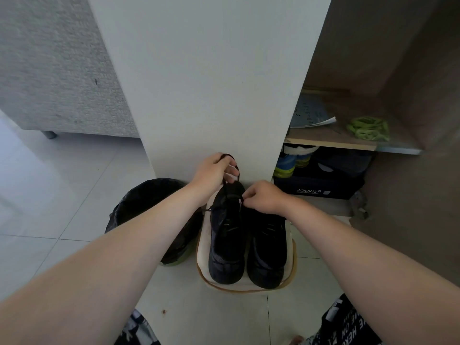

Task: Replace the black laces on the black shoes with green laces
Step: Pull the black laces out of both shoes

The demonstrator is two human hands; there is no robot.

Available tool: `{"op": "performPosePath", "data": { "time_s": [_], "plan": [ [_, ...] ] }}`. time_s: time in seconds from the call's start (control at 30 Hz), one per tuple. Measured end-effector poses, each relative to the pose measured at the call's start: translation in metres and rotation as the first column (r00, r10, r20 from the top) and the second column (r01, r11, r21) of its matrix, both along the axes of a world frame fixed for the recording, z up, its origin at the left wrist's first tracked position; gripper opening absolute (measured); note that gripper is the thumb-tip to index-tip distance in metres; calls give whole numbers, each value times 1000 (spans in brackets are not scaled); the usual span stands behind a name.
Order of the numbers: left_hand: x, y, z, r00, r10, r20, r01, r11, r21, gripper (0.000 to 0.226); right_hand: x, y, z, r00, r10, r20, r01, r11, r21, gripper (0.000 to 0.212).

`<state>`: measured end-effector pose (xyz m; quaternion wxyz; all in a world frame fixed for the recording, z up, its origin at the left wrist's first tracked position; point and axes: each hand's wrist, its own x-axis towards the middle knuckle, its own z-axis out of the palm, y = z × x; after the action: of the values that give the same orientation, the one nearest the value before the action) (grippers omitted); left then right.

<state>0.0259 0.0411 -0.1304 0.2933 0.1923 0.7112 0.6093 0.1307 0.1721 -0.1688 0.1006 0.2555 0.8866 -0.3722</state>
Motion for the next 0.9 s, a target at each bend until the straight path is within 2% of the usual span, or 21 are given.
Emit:
{"op": "performPosePath", "data": {
  "time_s": [0.13,0.23,0.33,0.4,0.47,0.53,0.6,0.7,0.8,0.9],
  "plan": [
    [-1,-6,-4,996,-67,-55,64,997,-47,22,-1,-4,0,998,61,-8,-59,992,109,12],
    [0,-7,-20,961,-207,-185,166,963,-214,11,-5,-5,1,998,58,-26,-51,975,218,20],
    [6,-8,-36,905,-374,-202,262,865,-427,45,-6,-8,6,995,-8,-96,27,979,204,19],
    [10,-6,-40,885,-411,-221,269,836,-478,52,-6,-9,11,982,-43,-184,87,967,239,18],
    [9,-2,-41,888,-410,-209,274,836,-475,53,-6,-11,20,924,-95,-370,179,964,199,18],
    [9,-1,-41,891,-423,-163,306,826,-473,54,-6,-13,31,805,-161,-571,260,961,97,18],
    [8,0,-41,869,-466,-165,341,806,-483,48,-6,-13,36,729,-208,-652,273,962,-2,20],
    [8,1,-36,830,-486,-275,307,809,-502,11,-7,-11,34,799,-192,-570,191,980,-64,18],
    [4,4,-35,855,-400,-331,218,855,-470,7,-7,-3,26,903,-190,-385,215,976,24,22],
    [2,5,-36,918,-294,-266,173,902,-396,7,-1,1,18,979,-171,-109,175,984,30,24]
  ]
}}
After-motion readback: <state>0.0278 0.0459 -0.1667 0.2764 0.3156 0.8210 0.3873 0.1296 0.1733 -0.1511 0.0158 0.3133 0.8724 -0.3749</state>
